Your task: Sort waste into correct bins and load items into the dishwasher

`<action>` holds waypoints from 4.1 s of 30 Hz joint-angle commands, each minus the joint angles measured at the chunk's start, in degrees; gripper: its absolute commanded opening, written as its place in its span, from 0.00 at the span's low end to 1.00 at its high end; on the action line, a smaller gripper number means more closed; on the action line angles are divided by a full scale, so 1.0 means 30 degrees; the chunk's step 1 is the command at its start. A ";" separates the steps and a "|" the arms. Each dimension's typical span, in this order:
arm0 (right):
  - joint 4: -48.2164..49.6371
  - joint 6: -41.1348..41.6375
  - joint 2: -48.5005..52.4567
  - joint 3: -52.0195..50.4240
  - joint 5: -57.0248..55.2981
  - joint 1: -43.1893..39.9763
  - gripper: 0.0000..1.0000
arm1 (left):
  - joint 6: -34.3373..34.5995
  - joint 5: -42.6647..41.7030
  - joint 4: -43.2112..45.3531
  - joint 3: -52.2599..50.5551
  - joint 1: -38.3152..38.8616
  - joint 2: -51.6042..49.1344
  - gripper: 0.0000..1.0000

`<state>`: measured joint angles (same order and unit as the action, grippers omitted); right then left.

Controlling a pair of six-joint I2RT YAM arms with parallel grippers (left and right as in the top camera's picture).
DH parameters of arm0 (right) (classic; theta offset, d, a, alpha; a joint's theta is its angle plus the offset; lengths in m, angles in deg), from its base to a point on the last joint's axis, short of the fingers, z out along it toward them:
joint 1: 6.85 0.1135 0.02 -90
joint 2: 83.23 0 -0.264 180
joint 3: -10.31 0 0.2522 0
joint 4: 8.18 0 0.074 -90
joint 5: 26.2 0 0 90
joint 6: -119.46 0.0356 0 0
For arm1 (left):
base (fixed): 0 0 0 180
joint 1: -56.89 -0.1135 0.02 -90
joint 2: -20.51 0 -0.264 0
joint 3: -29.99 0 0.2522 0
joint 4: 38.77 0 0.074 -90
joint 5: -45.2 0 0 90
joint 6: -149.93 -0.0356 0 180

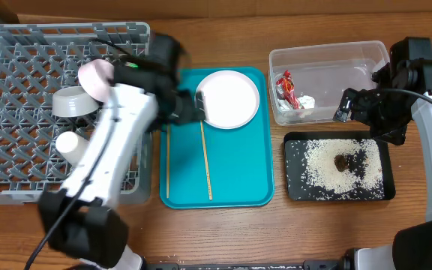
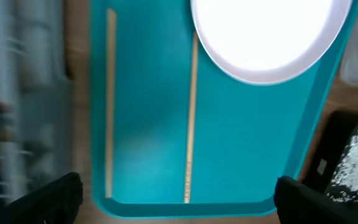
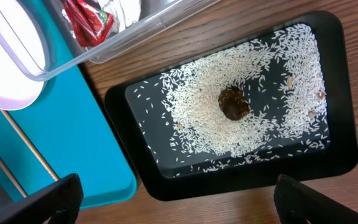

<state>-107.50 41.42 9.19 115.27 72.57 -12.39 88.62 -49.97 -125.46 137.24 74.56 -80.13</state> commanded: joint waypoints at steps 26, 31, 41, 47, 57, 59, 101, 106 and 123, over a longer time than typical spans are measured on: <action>0.0109 -0.0007 -0.0357 0.0495 -0.0066 0.0036 1.00 | 0.3053 0.1231 0.3636 -0.4277 0.3738 -0.6878 0.22; 0.0102 -0.0007 -0.0357 0.0495 -0.0066 0.0036 1.00 | 0.2994 0.1231 0.3490 -0.4277 0.3723 -0.6878 0.04; 0.0036 -0.0007 -0.0357 0.0495 -0.0066 0.0036 1.00 | 0.2776 0.2506 0.3104 -0.4211 0.2368 -0.3672 0.04; 0.0058 -0.0007 -0.0357 0.0495 -0.0066 0.0036 1.00 | -0.2339 0.2499 0.3126 -0.3847 0.0248 0.0328 0.04; 0.0051 -0.0007 -0.0357 0.0495 -0.0066 0.0036 1.00 | -1.0659 0.2659 0.4080 -0.3745 -0.4794 0.2783 0.04; 0.0051 -0.0007 -0.0357 0.0495 -0.0066 0.0036 1.00 | -1.0783 0.2550 0.4517 -0.3752 -0.5719 0.2448 0.04; 0.0109 0.0000 -0.0357 0.0495 -0.0058 0.0036 1.00 | -0.2273 0.1435 0.9005 -1.0819 -0.0510 0.1450 0.66; 0.0109 0.0000 -0.0357 0.0495 -0.0058 0.0036 1.00 | -0.2259 0.2149 0.9741 -1.1839 -0.0510 0.1443 0.66; 0.0073 0.0000 -0.0357 0.0495 -0.0058 0.0036 1.00 | -0.2295 0.2346 1.2262 -1.3894 -0.0503 0.1443 0.59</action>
<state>-107.36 41.42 9.19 115.27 72.55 -12.39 80.99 -44.29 -89.04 96.54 73.05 -75.63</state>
